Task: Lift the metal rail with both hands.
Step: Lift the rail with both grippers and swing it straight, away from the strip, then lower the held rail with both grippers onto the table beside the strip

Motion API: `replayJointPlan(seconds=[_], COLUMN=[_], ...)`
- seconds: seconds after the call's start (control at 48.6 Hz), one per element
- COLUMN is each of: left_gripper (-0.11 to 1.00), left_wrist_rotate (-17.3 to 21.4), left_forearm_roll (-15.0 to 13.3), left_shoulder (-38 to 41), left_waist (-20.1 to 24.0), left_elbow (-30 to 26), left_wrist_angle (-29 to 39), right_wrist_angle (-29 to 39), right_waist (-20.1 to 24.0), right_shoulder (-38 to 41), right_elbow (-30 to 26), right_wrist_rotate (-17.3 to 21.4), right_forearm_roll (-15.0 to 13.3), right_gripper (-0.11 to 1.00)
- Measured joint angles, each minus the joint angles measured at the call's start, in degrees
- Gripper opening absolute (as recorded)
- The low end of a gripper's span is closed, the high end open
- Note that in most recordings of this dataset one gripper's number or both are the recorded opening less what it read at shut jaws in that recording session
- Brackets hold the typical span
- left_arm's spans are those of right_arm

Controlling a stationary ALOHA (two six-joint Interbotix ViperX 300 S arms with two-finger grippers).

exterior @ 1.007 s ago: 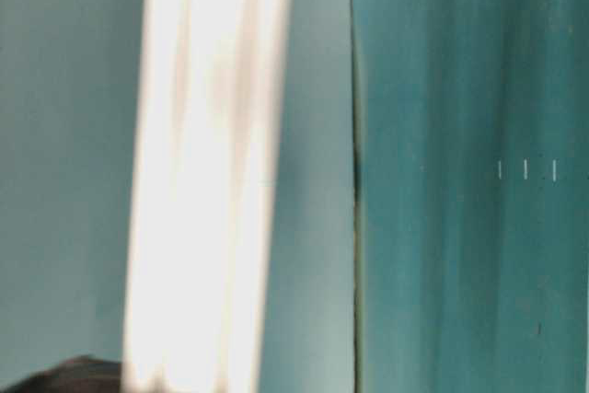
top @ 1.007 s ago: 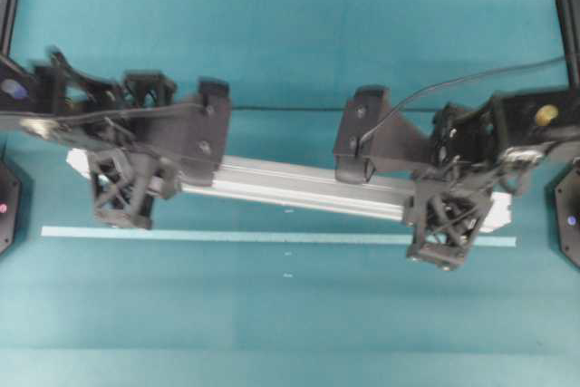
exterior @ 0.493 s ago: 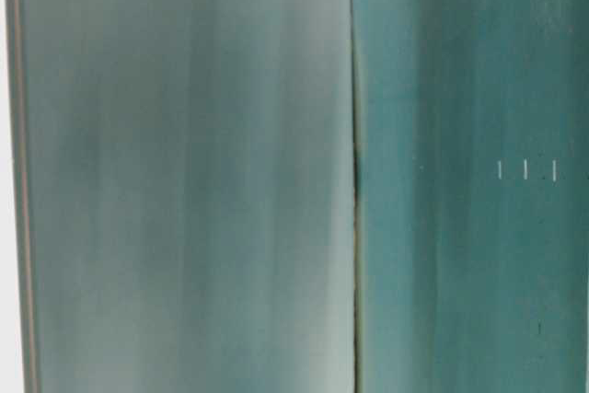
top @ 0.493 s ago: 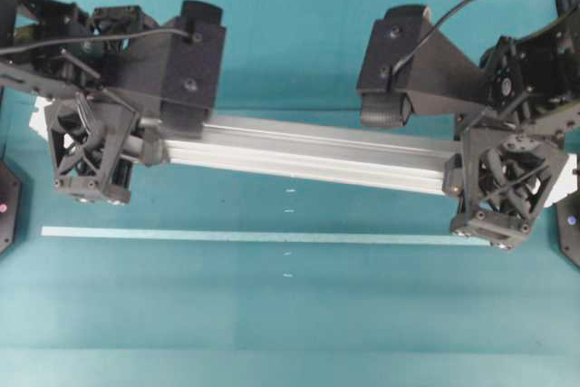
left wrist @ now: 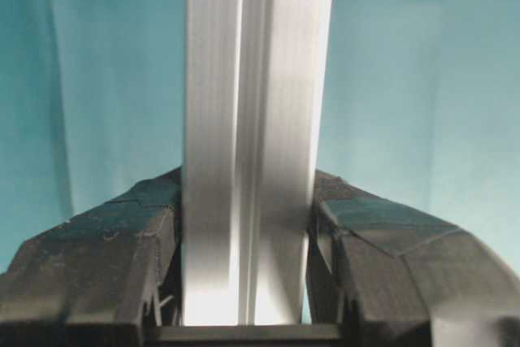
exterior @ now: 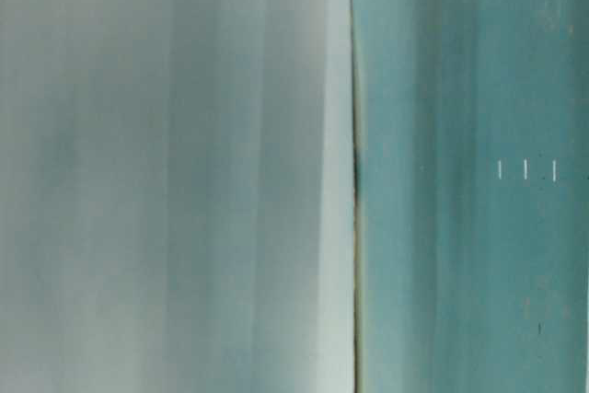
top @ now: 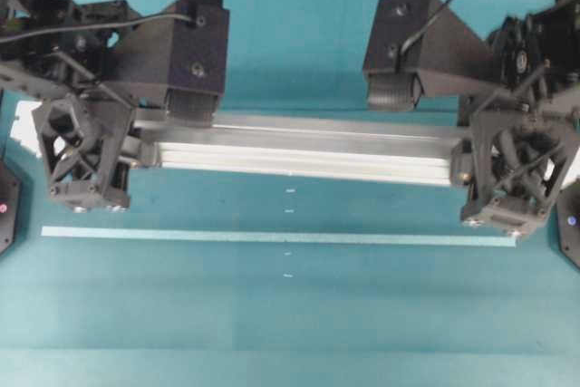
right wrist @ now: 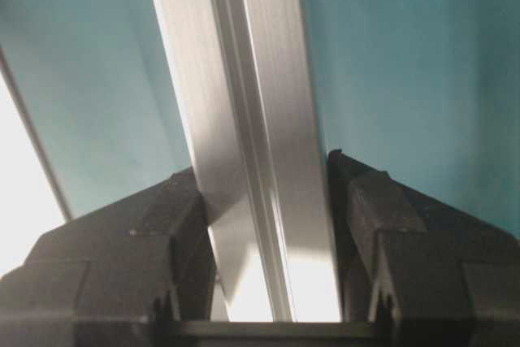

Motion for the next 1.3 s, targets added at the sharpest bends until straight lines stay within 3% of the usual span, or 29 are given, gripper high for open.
replayJointPlan(seconds=[0.123,0.514,1.131,1.295], left_gripper=[0.32,0.32,0.32,0.32], left_wrist_rotate=[-1.3,-1.7,-1.8,-1.8], left_forearm_roll=[0.4,0.4,0.6,0.7], left_shoulder=[0.4,2.5,2.7,2.9], left_waist=[-0.7,-1.0,-1.0,-1.0], left_elbow=[-1.4,-7.6,-7.7,-7.1], left_wrist_angle=[1.5,6.9,7.2,4.7], right_wrist_angle=[0.2,0.8,0.8,0.7], right_waist=[-1.1,-1.6,-1.7,-1.7], right_shoulder=[0.4,0.7,0.8,0.4], right_elbow=[-0.4,-4.2,-4.3,-1.2], right_wrist_rotate=[-2.7,-3.0,-3.0,-3.0], right_forearm_roll=[0.0,0.2,0.4,0.4], right_gripper=[0.40,0.40,0.40,0.40])
